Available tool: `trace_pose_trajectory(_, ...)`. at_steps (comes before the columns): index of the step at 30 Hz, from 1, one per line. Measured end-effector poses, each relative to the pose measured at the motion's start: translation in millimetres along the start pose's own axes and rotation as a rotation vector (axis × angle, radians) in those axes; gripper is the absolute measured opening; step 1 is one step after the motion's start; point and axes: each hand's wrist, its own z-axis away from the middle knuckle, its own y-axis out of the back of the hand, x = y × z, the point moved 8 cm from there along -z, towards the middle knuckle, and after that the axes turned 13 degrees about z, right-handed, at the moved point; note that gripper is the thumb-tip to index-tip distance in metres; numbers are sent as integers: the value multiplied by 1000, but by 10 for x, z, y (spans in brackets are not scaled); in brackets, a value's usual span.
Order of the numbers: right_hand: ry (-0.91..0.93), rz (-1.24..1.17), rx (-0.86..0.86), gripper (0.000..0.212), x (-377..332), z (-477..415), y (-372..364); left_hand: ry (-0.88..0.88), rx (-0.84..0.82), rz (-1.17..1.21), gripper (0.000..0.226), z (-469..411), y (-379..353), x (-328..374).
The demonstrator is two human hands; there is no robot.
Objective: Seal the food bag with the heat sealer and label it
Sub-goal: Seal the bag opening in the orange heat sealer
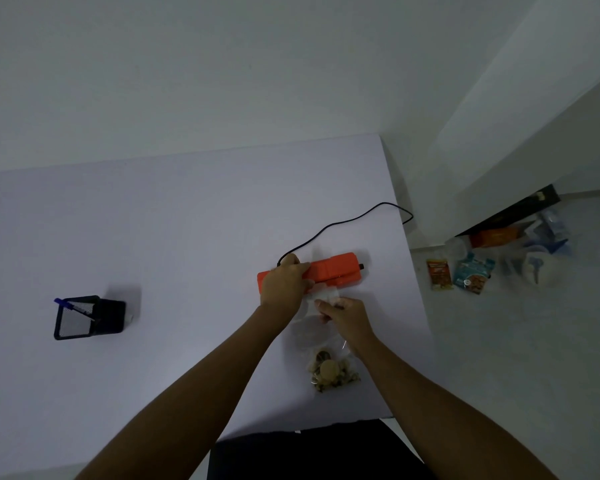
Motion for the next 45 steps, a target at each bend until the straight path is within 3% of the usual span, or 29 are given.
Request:
trace_pose_trajectory(11, -41, -30, 3, 12, 87, -55, -35, 30, 0, -80, 28, -80, -10, -21)
trace_pose_trajectory(27, -31, -20, 7, 21, 102, -103, -30, 19, 11, -38, 38, -99, 30, 10)
trace_pose_trajectory(45, 0, 25, -22, 25, -59, -15, 88, -14, -5, -67, 34, 13, 34, 75)
